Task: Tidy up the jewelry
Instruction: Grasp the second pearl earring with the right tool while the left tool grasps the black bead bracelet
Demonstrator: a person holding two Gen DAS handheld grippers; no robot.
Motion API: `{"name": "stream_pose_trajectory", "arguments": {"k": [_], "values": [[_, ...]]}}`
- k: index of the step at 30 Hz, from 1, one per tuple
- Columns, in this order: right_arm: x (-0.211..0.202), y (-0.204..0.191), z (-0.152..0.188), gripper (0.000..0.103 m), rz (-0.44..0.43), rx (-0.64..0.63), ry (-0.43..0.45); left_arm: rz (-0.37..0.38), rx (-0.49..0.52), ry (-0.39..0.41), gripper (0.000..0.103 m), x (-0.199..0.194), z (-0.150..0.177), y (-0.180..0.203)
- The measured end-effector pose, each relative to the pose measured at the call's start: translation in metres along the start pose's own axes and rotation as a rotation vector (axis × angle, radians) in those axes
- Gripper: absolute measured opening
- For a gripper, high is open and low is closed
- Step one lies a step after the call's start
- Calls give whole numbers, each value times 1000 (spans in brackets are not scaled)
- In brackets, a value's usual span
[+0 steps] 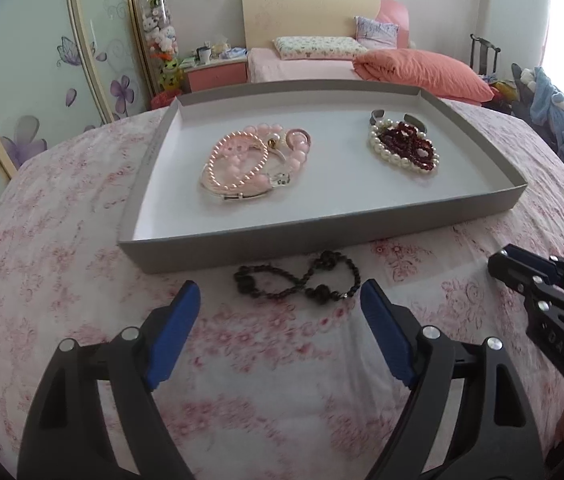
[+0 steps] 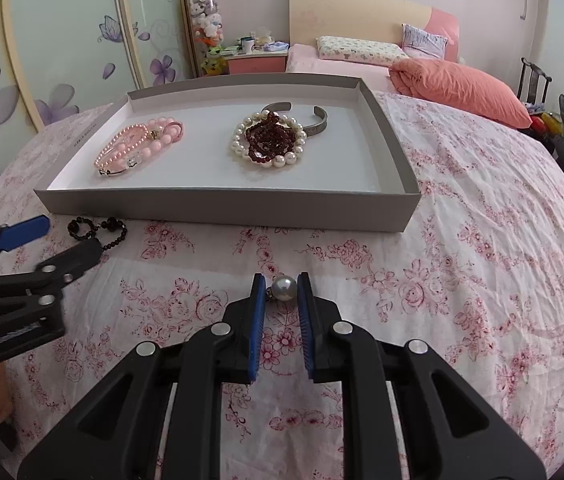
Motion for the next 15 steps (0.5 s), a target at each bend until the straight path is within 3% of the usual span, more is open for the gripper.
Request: {"name": "stream_pose_trajectory", "arguments": {"k": [7,10,12,14,15], "values": [[2,1,-1,17,-14,7,-2,-4,-54,-37,77,15,-7,2],[1,2,-1,17,-15,7,-2,-4,-43,-14,55,12,-7,3],[2,2,-1,18,-15,8,-2,-3,-48,-6,31,10,-6,1],[2,2,-1,18,-15,8,-2,3,-60,-5,19,8,-3,-5],[2,2,-1,18,-15,8,-2,10,-65,-6,18,7,-2,-7]]}}
Point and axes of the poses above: each gripper's, at about its wrist camera, not at the fingertips, and x roughly the way its jaws point, y to its right, z to its underside, the point moved 2 cm from there along x, roughly the way its jaws point, and after that the axes turned 6 degrees about -y, right-handed, at the moved point
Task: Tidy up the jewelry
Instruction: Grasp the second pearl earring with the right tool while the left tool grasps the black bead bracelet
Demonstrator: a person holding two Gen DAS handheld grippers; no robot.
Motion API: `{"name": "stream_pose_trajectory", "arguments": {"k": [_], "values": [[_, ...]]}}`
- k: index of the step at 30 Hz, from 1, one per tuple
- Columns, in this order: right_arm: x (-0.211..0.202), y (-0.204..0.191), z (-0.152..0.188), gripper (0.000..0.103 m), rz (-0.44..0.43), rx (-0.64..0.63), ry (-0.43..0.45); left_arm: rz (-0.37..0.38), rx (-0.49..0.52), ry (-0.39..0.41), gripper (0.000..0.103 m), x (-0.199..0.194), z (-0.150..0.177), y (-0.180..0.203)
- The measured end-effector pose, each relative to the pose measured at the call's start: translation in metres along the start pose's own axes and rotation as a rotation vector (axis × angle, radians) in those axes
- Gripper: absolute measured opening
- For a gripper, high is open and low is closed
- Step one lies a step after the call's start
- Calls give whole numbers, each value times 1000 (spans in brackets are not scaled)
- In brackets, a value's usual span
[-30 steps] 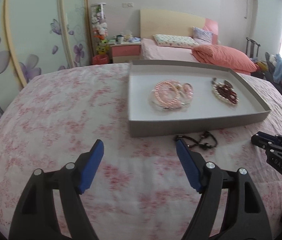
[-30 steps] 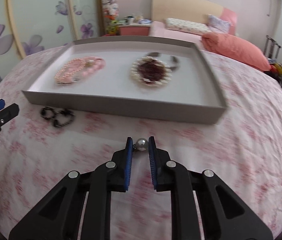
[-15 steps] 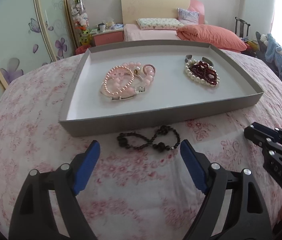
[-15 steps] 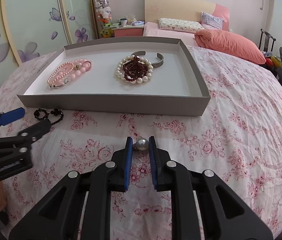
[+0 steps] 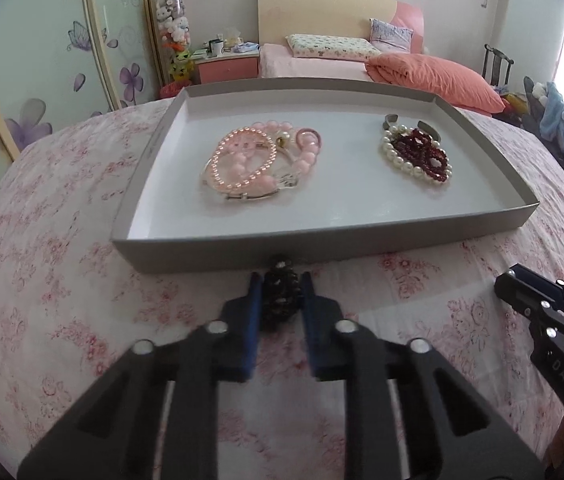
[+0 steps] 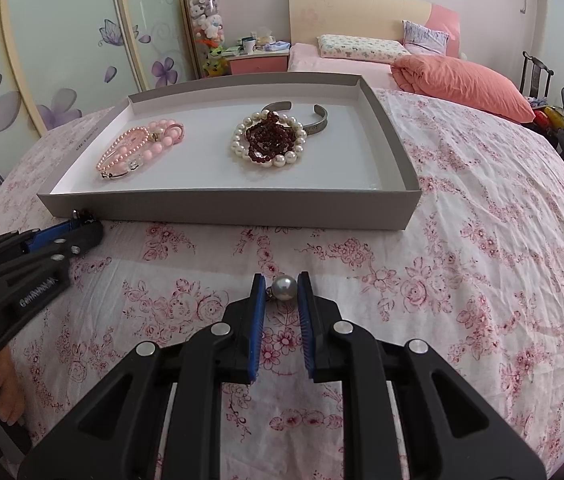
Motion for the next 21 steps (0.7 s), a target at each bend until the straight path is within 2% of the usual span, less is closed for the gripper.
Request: {"name": "stream_pose_trajectory", "arguments": {"k": [2,4,21], "values": [[0,0,0,18,0,0,0,-3,-7,0,16,-4,5,-8],[0,0,0,18,0,0,0,-8,-7,1,8,-8,11,-15],[0,0,0,18,0,1,0,9,-23,4,8,-15,20,-30]]}}
Point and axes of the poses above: each gripper's, at about its wrist camera, not at the fingertips, and x roughly the way its jaws point, y to its right, z to its underside, the point moved 2 cm from there along x, roughly the way its jaws point, and after that the axes turned 6 degrees about -y, right-handed, at the moved point
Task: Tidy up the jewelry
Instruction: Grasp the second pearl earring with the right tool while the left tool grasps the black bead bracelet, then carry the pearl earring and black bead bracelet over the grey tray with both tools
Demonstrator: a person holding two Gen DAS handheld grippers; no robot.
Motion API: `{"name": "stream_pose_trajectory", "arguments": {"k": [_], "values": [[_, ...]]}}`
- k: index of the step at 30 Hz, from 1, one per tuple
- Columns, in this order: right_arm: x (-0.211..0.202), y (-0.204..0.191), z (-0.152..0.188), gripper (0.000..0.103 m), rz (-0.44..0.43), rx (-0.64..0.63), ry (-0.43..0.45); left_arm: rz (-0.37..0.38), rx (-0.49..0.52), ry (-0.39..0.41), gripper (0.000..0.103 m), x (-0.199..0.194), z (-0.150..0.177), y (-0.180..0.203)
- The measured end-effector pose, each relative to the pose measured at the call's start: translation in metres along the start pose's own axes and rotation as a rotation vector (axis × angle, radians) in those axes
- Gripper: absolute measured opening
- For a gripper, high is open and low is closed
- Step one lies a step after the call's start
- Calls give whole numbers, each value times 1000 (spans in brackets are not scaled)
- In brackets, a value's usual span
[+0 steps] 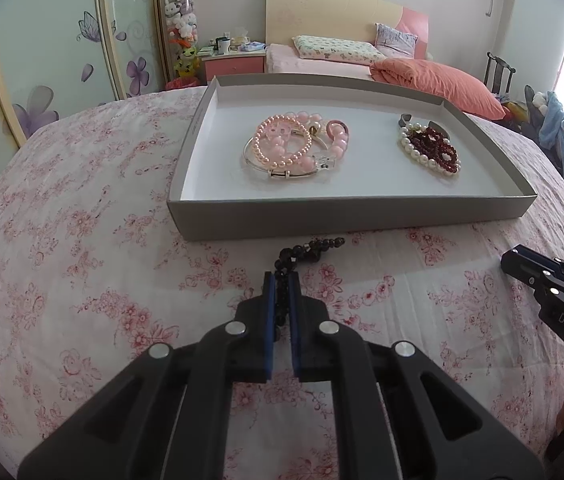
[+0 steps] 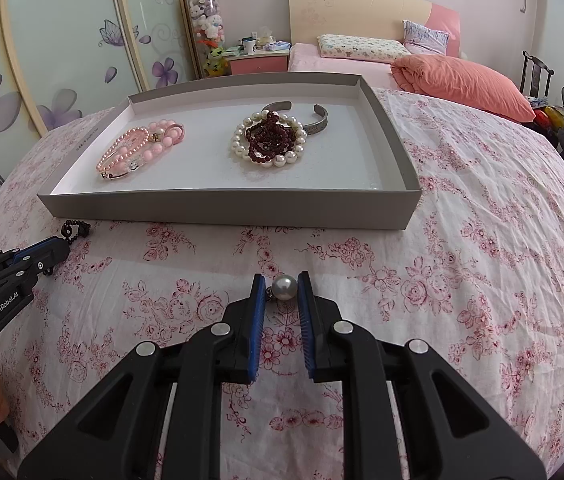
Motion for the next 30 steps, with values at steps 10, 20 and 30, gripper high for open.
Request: {"name": "stream_pose_trajectory", "arguments": {"k": [10,20,30], "values": [[0,0,0,18,0,0,0,0,0,-1,8,0,0,0],[-5,3,1,17,-17,18,20,27,-14,6,5,-1,0,-3],[-80,-9,-1,17,-40,-4,316,44,4,222,5,-70,3,-8]]}}
Point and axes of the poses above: each gripper's, at about its wrist camera, not at the fingertips, and x roughly the way its jaws point, y to its right, z to its underside, the point moved 2 cm from there along x, roughly the way its jaws point, and after that the axes turned 6 degrees about -y, right-handed, at the moved point
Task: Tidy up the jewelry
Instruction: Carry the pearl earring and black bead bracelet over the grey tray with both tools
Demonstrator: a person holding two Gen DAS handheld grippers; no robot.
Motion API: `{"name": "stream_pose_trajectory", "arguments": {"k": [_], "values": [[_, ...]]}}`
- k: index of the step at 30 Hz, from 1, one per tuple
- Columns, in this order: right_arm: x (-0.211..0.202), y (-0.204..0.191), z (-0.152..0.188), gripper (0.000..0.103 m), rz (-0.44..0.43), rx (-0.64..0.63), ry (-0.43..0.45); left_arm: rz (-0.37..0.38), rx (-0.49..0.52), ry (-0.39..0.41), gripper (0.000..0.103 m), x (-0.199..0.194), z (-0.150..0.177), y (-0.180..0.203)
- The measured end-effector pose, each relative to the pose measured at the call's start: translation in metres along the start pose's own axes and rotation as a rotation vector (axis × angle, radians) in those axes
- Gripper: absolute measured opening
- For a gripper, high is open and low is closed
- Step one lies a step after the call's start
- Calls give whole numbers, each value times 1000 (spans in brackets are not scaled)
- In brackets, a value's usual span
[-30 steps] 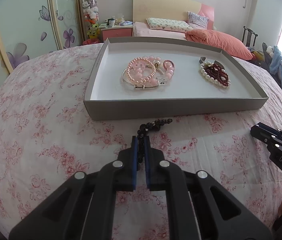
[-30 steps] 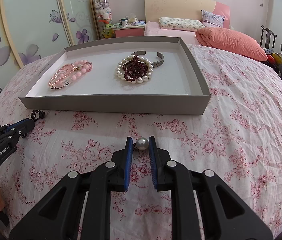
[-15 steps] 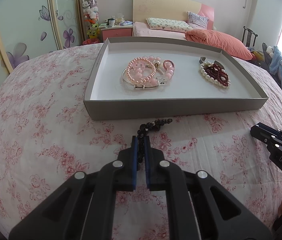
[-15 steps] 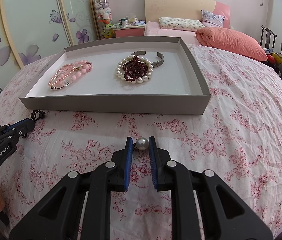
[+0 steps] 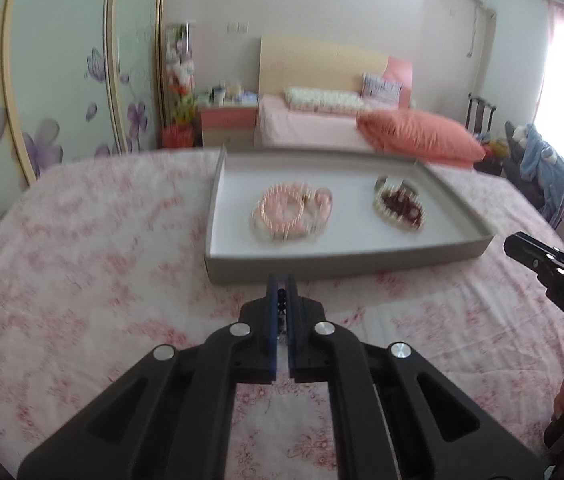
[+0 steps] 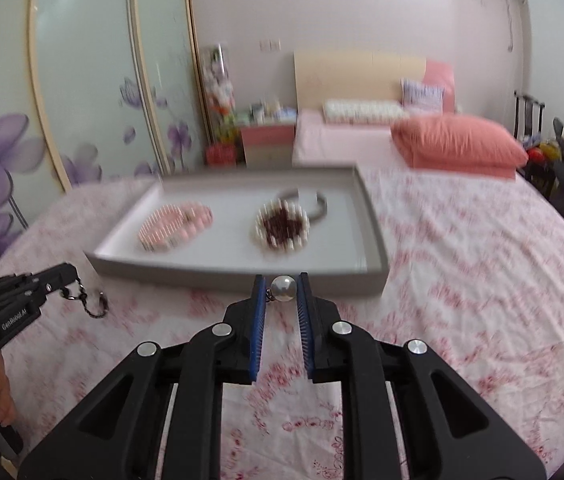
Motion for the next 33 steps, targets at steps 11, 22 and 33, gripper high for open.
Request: {"name": "stream_pose_trajectory", "arguments": {"k": [11,22,33], "values": [[-30,-11,-21,17,-30,-25,149,54,4,104,5,-35,-32,14],[-33,-8,-41,17,-40,-8,227,27,5,182,5,-49,-64,19],[-18,-14,-62,17,-4,-24,288,-47,61,225,5,-29,-78,39]]}}
Point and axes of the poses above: each gripper's, at about its wrist camera, not at the fingertips, and x roughly the way its jaws point, y to its right, z to its underside, the point moved 2 cm from there along x, roughly the way its jaws point, and after that the axes turned 6 degrees about -y, right-handed, at the moved point
